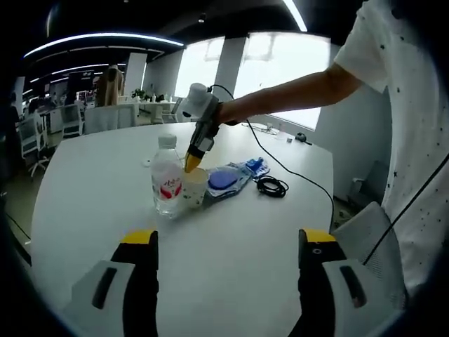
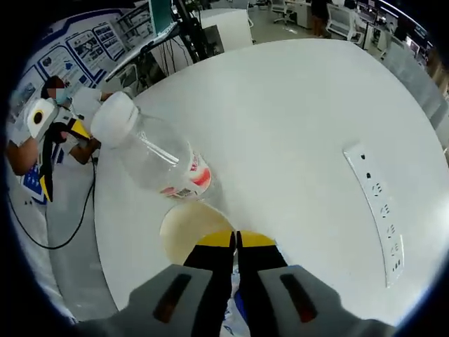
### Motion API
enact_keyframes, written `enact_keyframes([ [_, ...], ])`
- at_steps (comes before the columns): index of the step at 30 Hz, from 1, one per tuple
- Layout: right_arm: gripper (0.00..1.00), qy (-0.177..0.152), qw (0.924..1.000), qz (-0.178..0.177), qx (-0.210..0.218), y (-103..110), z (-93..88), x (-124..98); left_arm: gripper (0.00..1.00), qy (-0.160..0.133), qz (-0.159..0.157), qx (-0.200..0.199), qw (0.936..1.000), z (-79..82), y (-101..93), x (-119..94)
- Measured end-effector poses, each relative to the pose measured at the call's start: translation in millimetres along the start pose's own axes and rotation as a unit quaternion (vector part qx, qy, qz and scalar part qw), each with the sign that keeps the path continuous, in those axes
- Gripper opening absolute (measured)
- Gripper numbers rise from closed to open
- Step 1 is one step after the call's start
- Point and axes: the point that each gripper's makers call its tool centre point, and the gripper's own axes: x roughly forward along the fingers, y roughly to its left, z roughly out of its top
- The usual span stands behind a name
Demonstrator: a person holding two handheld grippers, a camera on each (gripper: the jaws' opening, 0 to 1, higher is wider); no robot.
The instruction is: Arrange the tabletop items into an orderly group along one side of the table until the central work area is clear of visible clutter.
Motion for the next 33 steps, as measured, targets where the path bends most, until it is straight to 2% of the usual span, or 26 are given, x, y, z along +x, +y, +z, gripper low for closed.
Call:
enact_keyframes([
  [9,0.13,-0.009,0.9999,-0.009,-0.008,-6,-0.9,-1,0.84,0.000,-0.001,0.001,1.0000,0.2,-1.7,0],
  [15,0.17,-0.014,0.9998,-0.013,-0.006,-6,-2.8,-5,0.84,0.002,-0.001,0.002,1.0000,-0.3,-2.4,-1],
  [24,0.28,-0.036,0.9991,-0.023,-0.006,-8,0.6,-14,0.85,0.001,-0.002,0.007,1.0000,3.4,-3.9,0],
  [33,0.35,-0.060,0.9978,-0.027,-0.003,-2,5.4,-25,0.85,-0.001,-0.004,0.010,0.9999,8.6,-4.2,1],
])
